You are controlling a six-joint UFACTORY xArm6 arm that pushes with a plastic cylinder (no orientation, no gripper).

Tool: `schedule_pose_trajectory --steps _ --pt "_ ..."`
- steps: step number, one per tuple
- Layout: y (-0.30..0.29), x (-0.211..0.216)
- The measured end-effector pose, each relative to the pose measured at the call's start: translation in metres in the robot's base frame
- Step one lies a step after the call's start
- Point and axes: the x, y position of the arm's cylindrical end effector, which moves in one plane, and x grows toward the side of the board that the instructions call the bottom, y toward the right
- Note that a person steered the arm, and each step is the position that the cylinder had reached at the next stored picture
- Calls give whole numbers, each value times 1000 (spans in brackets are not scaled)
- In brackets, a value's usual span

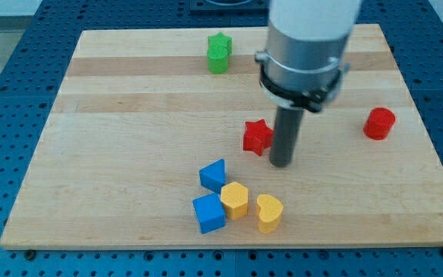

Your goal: Push the red star into the green circle

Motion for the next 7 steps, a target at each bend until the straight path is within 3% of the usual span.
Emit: schedule_pose_trajectory --steps 3,4,6,7 --pt "-71 -119" --pt "-75 -121" --pt "-9 -24" --pt "-26 -5"
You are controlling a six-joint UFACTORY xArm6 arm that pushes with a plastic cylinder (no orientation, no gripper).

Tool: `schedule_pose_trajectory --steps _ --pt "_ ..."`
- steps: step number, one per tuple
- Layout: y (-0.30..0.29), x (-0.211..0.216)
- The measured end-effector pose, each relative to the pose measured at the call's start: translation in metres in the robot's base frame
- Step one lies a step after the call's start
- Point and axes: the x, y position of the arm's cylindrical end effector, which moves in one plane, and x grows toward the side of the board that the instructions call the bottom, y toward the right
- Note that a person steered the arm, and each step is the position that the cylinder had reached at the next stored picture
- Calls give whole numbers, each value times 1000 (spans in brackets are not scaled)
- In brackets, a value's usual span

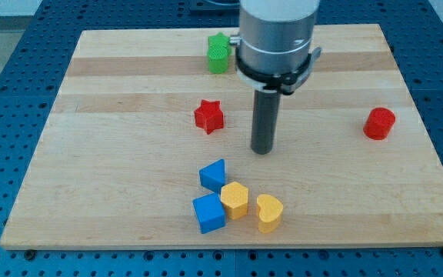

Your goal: Push the red star into the green circle

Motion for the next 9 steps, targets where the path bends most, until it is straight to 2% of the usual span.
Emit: schedule_pose_trajectory --steps 2,3,5,6,7,8,9 --pt "-61 -1" --pt "-76 -23" --pt "-76 -138" --pt "-79 -164" --pt "-87 -150" --pt "-58 -93" --pt "20 -49"
